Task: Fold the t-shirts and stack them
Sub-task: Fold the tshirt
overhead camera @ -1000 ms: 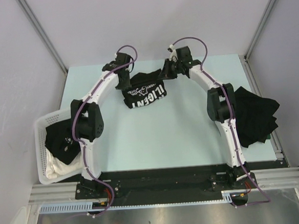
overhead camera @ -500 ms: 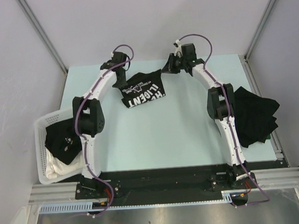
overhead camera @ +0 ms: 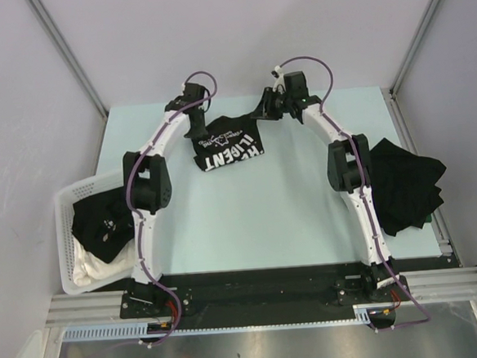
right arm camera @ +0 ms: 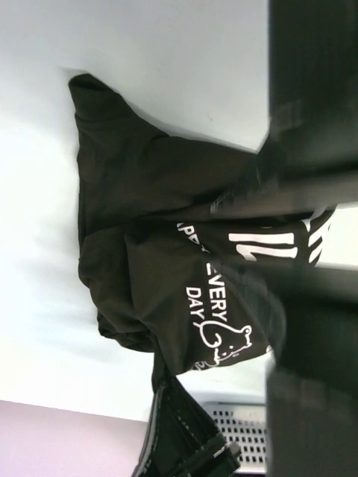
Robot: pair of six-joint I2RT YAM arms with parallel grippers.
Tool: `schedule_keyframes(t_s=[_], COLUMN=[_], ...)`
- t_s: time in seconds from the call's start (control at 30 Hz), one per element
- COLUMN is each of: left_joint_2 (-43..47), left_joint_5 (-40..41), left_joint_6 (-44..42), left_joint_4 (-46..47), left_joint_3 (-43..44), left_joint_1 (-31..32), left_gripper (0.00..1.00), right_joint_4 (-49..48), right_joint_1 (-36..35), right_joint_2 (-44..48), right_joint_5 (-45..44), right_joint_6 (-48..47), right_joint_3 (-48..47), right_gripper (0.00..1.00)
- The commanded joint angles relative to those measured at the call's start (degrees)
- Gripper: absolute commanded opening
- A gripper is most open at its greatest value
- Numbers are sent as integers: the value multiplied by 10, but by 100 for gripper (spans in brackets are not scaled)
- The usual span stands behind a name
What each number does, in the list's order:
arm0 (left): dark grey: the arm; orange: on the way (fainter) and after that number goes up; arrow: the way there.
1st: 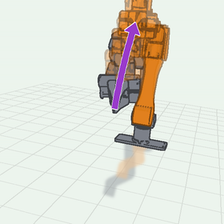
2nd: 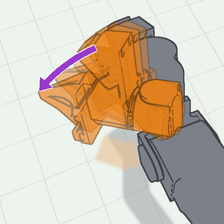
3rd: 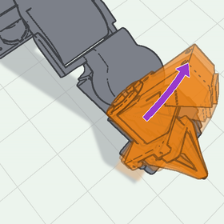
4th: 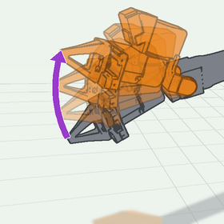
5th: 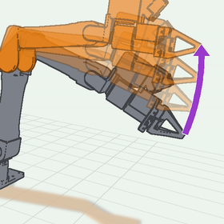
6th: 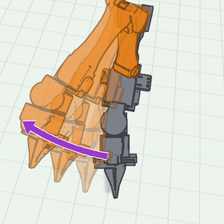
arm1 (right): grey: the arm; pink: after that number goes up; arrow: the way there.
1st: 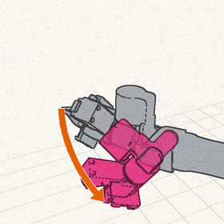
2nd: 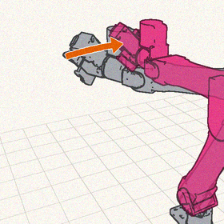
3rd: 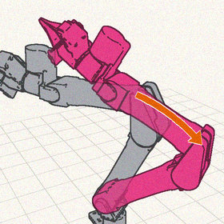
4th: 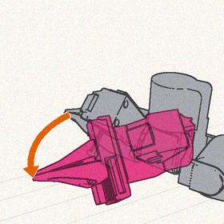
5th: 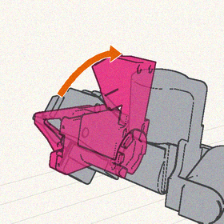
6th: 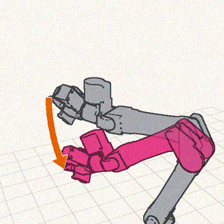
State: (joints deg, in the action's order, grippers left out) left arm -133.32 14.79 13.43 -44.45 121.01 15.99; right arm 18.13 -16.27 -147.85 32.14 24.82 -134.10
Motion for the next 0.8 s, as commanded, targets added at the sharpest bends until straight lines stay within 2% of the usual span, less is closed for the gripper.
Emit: schedule_keyframes(t_s=[0.0,0.1,0.13,0.23,0.33,0.53,0.77], left_joint_2=[-10,-12,-12,-14,-20,-25,-13], left_joint_5=[-1,20,28,65,97,83,57], left_joint_6=[-2,-6,-12,-21,-26,-30,-21], left_joint_4=[35,53,59,79,84,78,70], left_joint_3=[34,33,33,35,41,39,20], left_joint_1=[-3,-3,-3,-4,-6,-8,-9], left_gripper=[0,0,0,0,5,23,28], right_joint_4=[-8,-11,-12,-6,-5,-35,-53], right_joint_1=[-8,-11,-15,-19,-19,-24,-28], right_joint_2=[10,20,23,25,26,18,-36], right_joint_5=[-1,-23,-29,-44,-47,-44,-24], right_joint_6=[-14,-34,-47,-61,-60,-61,-50], right_joint_3=[-20,-6,-5,-7,-5,2,-67], right_gripper=[43,66,99,100,100,100,100])
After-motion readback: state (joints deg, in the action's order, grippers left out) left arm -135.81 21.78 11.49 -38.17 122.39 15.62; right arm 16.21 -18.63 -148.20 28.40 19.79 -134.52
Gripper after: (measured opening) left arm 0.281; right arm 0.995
